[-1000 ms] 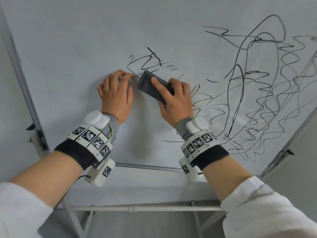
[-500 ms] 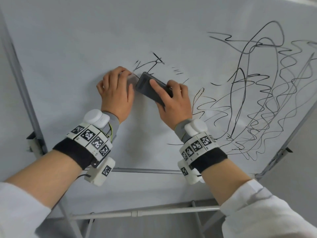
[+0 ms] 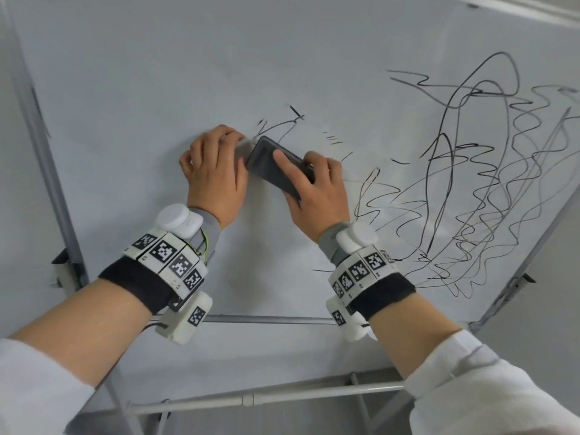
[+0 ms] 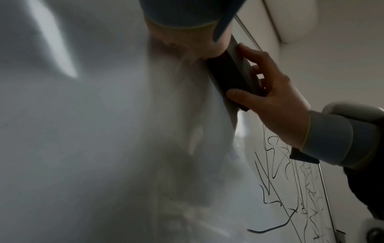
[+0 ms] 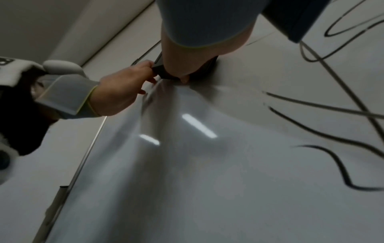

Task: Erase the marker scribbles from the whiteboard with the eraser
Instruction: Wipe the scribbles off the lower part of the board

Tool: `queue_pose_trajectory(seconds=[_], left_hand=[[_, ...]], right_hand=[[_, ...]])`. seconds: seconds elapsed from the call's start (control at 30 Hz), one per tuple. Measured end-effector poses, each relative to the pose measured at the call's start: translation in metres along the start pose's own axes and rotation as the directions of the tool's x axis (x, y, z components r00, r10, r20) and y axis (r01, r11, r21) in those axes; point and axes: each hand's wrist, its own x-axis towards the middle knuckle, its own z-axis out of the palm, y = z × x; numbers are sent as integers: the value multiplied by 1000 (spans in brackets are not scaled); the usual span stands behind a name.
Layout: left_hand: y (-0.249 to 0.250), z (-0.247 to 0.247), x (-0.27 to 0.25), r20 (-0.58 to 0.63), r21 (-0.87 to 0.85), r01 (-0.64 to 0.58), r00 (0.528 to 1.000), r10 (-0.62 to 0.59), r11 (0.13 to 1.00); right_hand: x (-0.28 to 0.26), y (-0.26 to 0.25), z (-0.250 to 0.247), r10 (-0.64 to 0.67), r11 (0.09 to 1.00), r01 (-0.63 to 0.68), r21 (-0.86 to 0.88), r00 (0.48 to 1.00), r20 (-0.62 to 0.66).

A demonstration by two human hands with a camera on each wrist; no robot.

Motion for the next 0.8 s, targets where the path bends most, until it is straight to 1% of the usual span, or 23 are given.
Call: queue_pose_trajectory(seconds=[0.07, 0.1, 0.2, 0.27, 0.33, 0.47, 0.5, 0.53, 0.63, 0.67, 0.73, 0.8], left_hand=[[-2, -1, 2, -5, 2, 6, 1000, -6, 1000], [-3, -1, 3, -6, 0, 12, 1000, -12, 1000], [-7, -3, 6, -7, 1, 23, 1000, -23, 1000], [-11, -3, 7, -5, 14, 12, 1000, -12, 1000], [-16, -4, 8, 6, 36, -7, 1000, 6, 999], [-19, -4, 5, 44, 60, -40, 998, 38, 997], [-20, -3, 5, 58, 68, -37, 998, 33, 997], [-21, -3, 5, 70, 77, -27, 997, 22, 997], [-27, -4, 8, 101, 94, -3, 995, -7, 996], [-29, -5, 9, 105, 100, -1, 994, -9, 995], [-31, -5, 11, 107, 100, 6, 994, -17, 995], [-32, -5, 11, 99, 98, 17, 995, -27, 995]], right_hand=[[6, 4, -2, -15, 1000, 14, -10, 1000, -14], [12, 6, -4, 7, 1000, -8, -15, 999, -32], [34, 15, -9, 156, 987, -159, -15, 982, -111], [41, 15, -7, 198, 979, -203, -21, 971, -132], [38, 8, -3, 167, 985, -171, -16, 978, -122], [22, -3, 3, -5, 1000, 4, -21, 999, -47], [23, -1, 2, -12, 1000, 10, -30, 998, -54], [27, 1, 1, 13, 999, -16, -34, 997, -74], [44, 10, -3, 159, 986, -164, -26, 976, -146], [48, 11, -3, 177, 983, -184, -27, 972, -154], [47, 8, -1, 142, 989, -147, -25, 980, -143], [39, 1, 3, 52, 999, -53, -7, 994, -98]])
